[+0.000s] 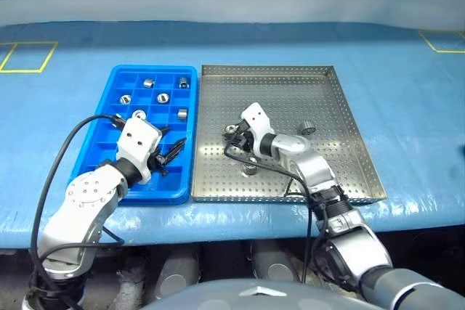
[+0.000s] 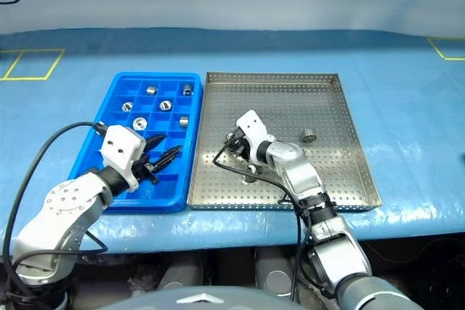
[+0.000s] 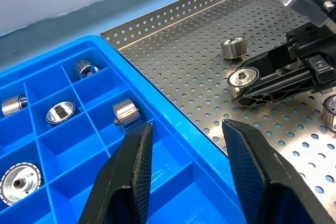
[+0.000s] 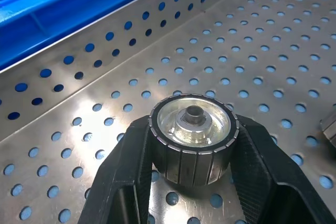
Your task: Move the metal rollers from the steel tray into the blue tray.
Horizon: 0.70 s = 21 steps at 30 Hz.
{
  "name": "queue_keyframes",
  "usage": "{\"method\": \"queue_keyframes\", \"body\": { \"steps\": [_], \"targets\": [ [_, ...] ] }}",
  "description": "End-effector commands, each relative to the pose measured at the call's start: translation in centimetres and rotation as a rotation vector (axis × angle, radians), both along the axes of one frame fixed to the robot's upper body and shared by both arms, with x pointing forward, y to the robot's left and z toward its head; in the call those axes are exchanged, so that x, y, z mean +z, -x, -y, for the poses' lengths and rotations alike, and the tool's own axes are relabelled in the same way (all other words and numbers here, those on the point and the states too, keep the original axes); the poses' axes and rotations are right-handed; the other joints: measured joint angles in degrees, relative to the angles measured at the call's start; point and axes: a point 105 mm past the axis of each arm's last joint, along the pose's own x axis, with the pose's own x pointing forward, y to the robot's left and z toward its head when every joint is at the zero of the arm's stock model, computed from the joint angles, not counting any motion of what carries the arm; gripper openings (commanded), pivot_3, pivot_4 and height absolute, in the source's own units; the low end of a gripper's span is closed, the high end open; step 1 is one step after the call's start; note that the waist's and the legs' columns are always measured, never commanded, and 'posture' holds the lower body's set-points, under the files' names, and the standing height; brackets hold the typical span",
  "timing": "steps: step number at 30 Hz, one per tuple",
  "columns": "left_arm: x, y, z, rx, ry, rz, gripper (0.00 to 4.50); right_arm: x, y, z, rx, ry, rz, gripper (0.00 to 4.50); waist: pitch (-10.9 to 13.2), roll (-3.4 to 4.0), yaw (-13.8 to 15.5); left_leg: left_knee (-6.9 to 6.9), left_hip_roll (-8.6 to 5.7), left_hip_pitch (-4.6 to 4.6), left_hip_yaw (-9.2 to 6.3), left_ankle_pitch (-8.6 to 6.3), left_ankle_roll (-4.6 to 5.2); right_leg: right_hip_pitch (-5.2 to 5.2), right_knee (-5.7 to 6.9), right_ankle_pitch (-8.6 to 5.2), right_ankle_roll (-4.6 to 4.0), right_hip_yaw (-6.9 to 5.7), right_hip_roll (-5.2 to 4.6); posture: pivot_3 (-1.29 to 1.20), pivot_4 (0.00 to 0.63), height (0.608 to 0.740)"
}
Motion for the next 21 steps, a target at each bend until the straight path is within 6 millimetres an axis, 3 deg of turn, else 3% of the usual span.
{"method": "queue_keyframes", "body": {
  "steps": [1, 7, 11, 16, 21],
  "targets": [
    [0.8, 0.0, 0.2, -0.004, 0.008, 0.041, 2.24, 2.7, 0.3, 0.1, -0.006, -0.051, 0.092, 1.73, 0.0, 0.00, 0.0, 0.00, 0.00, 0.00, 0.00, 0.00, 0.00, 0.00, 0.00, 0.00, 0.00, -0.01, 0.01, -0.09, 0.150, 0.740],
    [0.9, 0.1, 0.0, 0.021, 0.021, 0.051, 2.24, 5.4, 0.8, -0.7, 0.026, -0.084, 0.208, 1.73, 0.0, 0.00, 0.0, 0.00, 0.01, 0.01, 0.01, 0.00, -0.01, 0.00, 0.00, -0.01, 0.00, -0.01, 0.04, -0.06, 0.150, 0.740],
    [1.2, 0.6, -1.4, 0.099, 0.034, 0.075, 2.24, 7.1, 1.2, -2.5, 0.111, -0.114, 0.237, 1.73, 0.0, 0.00, 0.1, 0.00, 0.03, 0.01, -0.01, 0.01, -0.02, 0.00, 0.01, -0.02, -0.01, -0.02, 0.03, -0.02, 0.150, 0.740],
    [1.4, 1.9, -3.7, 0.210, 0.024, 0.091, 2.24, 7.9, 2.3, -5.8, 0.283, -0.117, 0.235, 1.73, 0.0, 0.01, 0.6, -0.02, 0.06, 0.02, -0.07, 0.02, -0.06, -0.02, 0.02, -0.04, -0.06, -0.07, -0.02, 0.04, 0.150, 0.740],
    [1.1, 3.6, -5.6, 0.303, 0.001, 0.080, 2.24, 7.4, 2.3, -8.7, 0.381, -0.096, 0.219, 1.73, 0.0, 0.01, 2.1, -0.06, 0.07, 0.02, -0.26, 0.02, -0.17, 0.00, 0.02, -0.10, -0.16, -0.27, -0.02, 0.10, 0.150, 0.740]
  ]
}}
